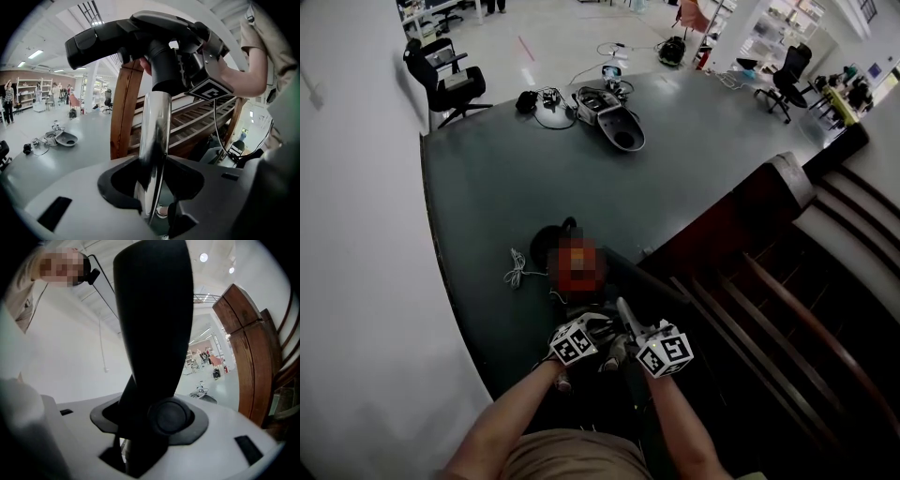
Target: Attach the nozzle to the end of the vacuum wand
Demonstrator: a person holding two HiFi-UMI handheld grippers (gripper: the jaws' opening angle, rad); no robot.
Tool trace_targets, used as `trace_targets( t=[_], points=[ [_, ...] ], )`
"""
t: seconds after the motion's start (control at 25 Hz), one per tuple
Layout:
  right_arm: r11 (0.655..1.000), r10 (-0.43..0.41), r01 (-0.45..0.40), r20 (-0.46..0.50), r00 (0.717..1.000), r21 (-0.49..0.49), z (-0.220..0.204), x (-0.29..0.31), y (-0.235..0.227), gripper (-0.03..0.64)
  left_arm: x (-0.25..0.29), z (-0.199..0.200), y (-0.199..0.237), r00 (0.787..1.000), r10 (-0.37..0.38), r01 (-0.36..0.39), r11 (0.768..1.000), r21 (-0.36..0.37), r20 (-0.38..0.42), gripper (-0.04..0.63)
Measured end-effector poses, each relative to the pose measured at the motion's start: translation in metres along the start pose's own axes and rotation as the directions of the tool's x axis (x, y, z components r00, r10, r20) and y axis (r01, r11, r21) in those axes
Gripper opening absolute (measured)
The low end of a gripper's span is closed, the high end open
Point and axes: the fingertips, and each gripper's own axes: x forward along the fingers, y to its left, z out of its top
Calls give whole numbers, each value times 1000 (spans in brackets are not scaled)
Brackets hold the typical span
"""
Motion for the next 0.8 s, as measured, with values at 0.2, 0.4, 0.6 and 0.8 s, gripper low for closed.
trace_targets(
  t=[0.2,0.4,0.6,0.8],
  points=[
    [1000,-3,3,-4,1000,18,-11,-12,-2,253,6,-3,-19,1000,-2,3,1000,25,-24,150],
    [1000,0,0,1,1000,-17,-14,-22,10,253,2,-7,-32,1000,8,-7,1000,23,-30,150],
    [997,15,-15,4,1000,-78,-16,-24,28,253,3,-9,-39,999,2,-1,1000,25,-38,150],
    [991,-27,34,58,998,-127,-20,-38,24,253,8,-11,-43,999,-2,3,1000,22,-40,150]
  ],
)
